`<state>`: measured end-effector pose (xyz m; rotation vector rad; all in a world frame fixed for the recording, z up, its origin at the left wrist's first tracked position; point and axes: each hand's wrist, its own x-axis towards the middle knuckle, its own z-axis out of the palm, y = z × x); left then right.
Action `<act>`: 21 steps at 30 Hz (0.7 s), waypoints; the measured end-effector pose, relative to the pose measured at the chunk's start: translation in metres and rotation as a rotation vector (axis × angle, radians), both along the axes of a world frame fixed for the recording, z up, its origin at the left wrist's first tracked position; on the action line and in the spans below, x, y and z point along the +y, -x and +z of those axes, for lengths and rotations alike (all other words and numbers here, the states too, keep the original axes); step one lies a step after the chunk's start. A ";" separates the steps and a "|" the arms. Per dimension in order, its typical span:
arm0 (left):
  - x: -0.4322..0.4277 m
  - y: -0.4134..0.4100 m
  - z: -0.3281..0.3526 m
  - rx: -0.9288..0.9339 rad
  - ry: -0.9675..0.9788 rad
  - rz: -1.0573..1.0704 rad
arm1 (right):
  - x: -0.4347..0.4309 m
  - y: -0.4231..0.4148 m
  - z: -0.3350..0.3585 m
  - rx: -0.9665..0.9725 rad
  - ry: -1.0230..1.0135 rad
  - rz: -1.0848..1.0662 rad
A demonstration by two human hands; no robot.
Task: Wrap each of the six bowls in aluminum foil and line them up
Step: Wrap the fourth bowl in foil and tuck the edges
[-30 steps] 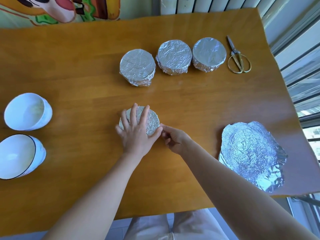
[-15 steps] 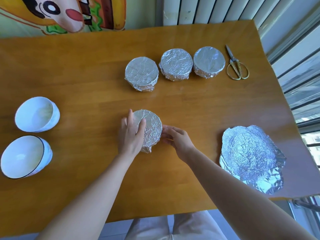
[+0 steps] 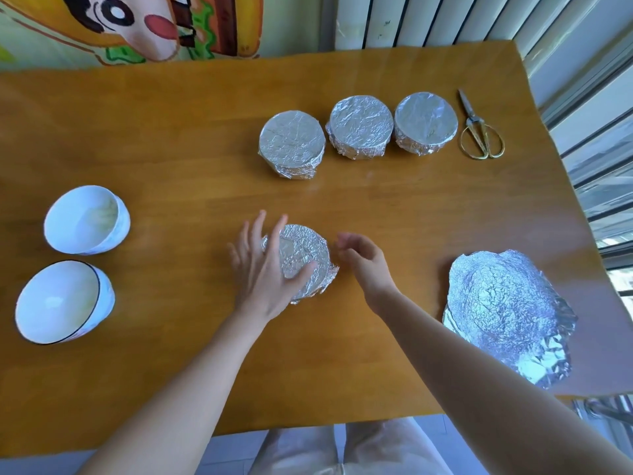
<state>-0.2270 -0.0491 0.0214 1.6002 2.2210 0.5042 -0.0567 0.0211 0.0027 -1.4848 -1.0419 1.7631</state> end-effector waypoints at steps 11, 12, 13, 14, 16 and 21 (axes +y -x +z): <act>0.010 -0.015 -0.021 0.369 0.110 -0.224 | -0.021 -0.010 -0.016 -0.066 -0.016 0.125; 0.011 -0.015 -0.021 0.370 0.102 -0.218 | -0.020 -0.010 -0.018 -0.060 -0.008 0.119; 0.010 -0.015 -0.021 0.368 0.093 -0.211 | -0.019 -0.010 -0.019 -0.055 -0.003 0.121; 0.010 -0.015 -0.021 0.365 0.085 -0.205 | -0.018 -0.011 -0.020 -0.044 0.000 0.128; 0.010 -0.016 -0.021 0.363 0.082 -0.196 | -0.018 -0.012 -0.022 -0.017 0.006 0.136; 0.010 -0.017 -0.022 0.364 0.069 -0.183 | -0.018 -0.012 -0.024 0.079 0.039 0.108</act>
